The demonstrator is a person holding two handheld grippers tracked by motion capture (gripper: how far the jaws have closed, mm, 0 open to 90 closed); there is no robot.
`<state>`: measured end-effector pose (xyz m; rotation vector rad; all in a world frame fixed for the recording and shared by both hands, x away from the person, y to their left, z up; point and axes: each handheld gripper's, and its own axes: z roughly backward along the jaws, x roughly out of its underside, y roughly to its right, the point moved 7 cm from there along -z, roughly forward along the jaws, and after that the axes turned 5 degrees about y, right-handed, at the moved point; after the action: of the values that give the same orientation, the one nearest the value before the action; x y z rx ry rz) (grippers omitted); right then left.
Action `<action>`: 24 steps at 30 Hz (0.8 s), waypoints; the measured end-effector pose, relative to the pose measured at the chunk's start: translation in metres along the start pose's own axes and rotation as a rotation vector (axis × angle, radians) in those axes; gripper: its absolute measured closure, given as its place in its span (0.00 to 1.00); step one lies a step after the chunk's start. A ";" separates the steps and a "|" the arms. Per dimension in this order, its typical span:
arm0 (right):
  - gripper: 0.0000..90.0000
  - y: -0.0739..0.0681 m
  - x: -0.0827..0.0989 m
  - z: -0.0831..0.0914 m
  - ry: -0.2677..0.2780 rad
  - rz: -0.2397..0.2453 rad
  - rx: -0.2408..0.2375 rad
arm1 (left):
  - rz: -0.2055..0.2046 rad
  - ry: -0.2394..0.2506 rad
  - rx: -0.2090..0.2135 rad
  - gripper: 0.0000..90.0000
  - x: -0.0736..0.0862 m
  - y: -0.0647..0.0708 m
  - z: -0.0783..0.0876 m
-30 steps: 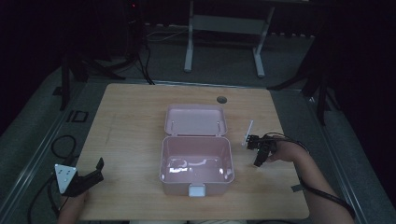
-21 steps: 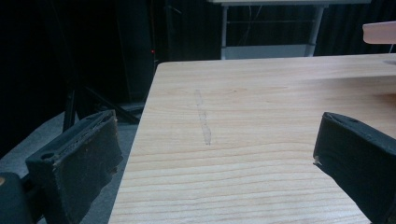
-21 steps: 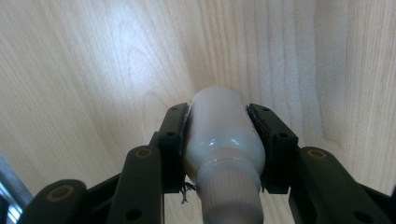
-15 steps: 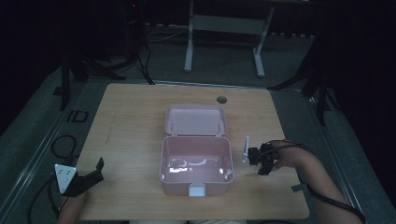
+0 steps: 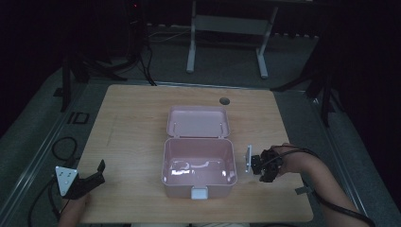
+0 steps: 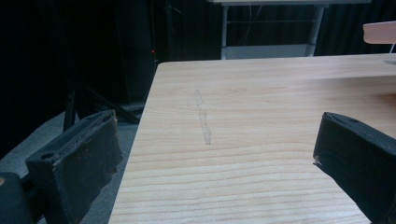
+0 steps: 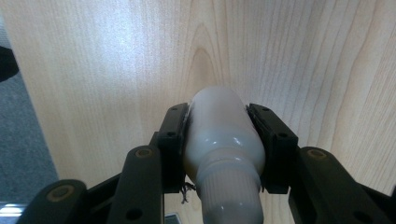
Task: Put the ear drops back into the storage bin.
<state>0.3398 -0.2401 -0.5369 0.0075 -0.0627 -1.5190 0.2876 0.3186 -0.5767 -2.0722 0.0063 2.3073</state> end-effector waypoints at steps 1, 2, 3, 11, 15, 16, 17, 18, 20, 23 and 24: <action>0.66 0.000 0.000 0.001 -0.004 0.001 0.001 | 0.000 0.000 0.000 0.01 0.000 0.000 0.000; 0.66 0.000 0.000 0.001 -0.007 0.002 0.000 | 0.000 0.000 0.000 0.01 0.000 0.000 0.000; 0.66 -0.001 0.000 0.002 -0.012 0.003 -0.007 | 0.000 0.000 0.000 0.01 0.000 0.000 0.000; 0.66 -0.003 -0.004 0.008 -0.022 0.006 -0.030 | 0.000 0.000 -0.001 0.01 0.000 0.000 0.000; 0.66 -0.003 -0.007 0.014 -0.011 0.011 -0.029 | 0.000 0.000 -0.002 0.01 0.000 0.000 0.000; 0.66 -0.003 -0.008 0.016 -0.008 0.014 -0.023 | 0.001 0.000 -0.002 0.01 0.000 0.000 0.000; 0.66 -0.003 -0.009 0.017 -0.006 0.013 -0.025 | 0.000 0.000 -0.002 0.01 0.000 0.000 0.000; 0.66 -0.003 -0.009 0.019 -0.004 0.010 -0.025 | 0.000 0.000 -0.002 0.01 0.000 0.000 0.000; 0.66 -0.002 -0.010 0.022 -0.005 0.009 -0.016 | 0.001 0.001 -0.002 0.01 0.000 0.000 0.000; 0.66 -0.002 -0.011 0.028 0.000 0.011 -0.015 | 0.000 0.001 -0.002 0.01 0.000 0.000 0.000; 0.66 -0.002 -0.011 0.029 -0.001 0.011 -0.014 | 0.000 0.001 -0.002 0.01 0.000 0.000 0.000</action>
<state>0.3360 -0.2279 -0.5083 -0.0049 -0.0522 -1.5082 0.2875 0.3187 -0.5766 -2.0750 0.0043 2.3070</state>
